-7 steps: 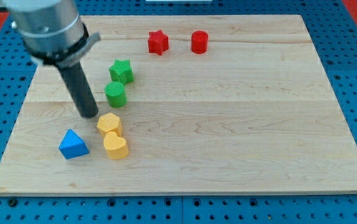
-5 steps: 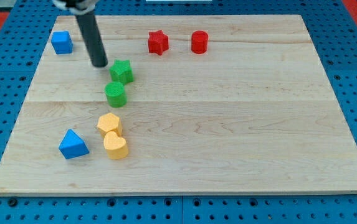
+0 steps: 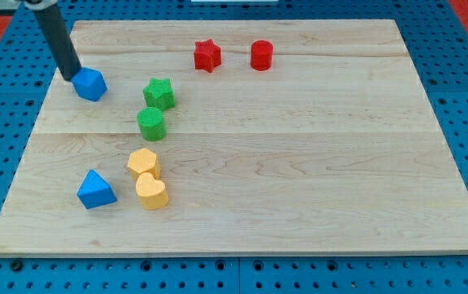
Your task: Move the blue cube to the top of the blue triangle
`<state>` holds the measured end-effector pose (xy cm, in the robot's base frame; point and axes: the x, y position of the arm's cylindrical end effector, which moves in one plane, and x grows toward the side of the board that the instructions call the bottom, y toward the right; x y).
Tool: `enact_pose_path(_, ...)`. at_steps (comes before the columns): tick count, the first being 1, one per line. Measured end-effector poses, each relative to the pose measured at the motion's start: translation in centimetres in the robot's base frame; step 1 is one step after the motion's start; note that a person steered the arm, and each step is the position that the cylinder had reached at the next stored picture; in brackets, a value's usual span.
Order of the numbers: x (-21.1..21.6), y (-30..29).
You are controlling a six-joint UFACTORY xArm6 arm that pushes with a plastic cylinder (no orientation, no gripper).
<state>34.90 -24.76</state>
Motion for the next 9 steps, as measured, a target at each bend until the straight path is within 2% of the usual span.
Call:
enact_pose_path(1, -3.5, 0.3)
enact_pose_path(2, -1.7, 1.8)
enact_pose_path(3, 3.6, 1.8)
enact_pose_path(5, -0.6, 4.1)
enact_pose_path(6, 2.5, 4.4)
enact_pose_path(7, 8.0, 4.1)
enact_pose_path(9, 9.7, 6.5)
